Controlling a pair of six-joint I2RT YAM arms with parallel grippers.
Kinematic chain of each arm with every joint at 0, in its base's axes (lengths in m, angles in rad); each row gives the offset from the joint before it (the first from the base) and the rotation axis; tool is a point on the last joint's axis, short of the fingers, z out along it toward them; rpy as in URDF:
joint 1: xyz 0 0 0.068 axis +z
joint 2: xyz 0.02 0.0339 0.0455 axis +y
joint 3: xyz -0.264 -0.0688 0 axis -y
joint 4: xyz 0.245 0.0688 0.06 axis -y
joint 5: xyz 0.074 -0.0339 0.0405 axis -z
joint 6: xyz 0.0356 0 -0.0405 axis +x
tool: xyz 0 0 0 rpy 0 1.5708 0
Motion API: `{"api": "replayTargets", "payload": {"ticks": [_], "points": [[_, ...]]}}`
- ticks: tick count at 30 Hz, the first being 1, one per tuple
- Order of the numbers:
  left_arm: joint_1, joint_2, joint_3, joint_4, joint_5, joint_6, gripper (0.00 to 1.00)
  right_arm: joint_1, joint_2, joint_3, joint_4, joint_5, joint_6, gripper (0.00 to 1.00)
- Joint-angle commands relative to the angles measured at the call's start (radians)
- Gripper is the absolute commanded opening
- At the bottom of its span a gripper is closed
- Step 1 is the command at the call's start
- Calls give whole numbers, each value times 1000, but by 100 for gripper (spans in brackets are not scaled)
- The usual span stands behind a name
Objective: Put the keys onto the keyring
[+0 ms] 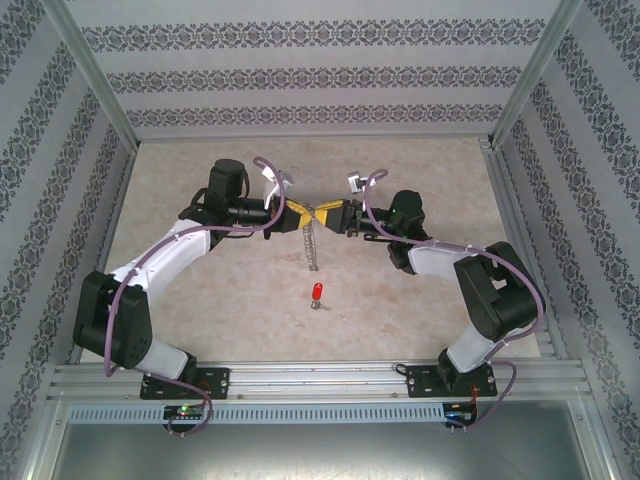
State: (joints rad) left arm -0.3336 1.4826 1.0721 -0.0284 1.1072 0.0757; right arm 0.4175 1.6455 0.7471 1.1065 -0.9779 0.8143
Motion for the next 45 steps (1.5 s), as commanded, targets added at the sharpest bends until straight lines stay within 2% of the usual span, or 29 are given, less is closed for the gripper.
{"api": "replayTargets", "payload": {"ticks": [1,7,12,15,24,38,41,45], "points": [[-9,15,40,-24,48,32,0,22,-2,29,27,-25,-20,33],[-9,28,46,-24,49,26,0,26,-18,31,7,-28,-31,30],[-9,32,49,-18,45,20,0,27,-13,37,-4,-36,-38,13],[-9,31,49,-15,37,18,0,28,-6,37,-7,-41,-41,7],[-8,23,57,-16,19,18,0,28,-17,14,-22,-47,-58,18],[-9,16,52,-6,1,12,0,24,-33,-21,-14,-31,-65,19],[-9,13,48,-7,-1,11,0,23,-41,-32,-13,-29,-65,24],[-9,10,46,-7,-1,12,0,24,-50,-41,-14,-26,-67,23]]}}
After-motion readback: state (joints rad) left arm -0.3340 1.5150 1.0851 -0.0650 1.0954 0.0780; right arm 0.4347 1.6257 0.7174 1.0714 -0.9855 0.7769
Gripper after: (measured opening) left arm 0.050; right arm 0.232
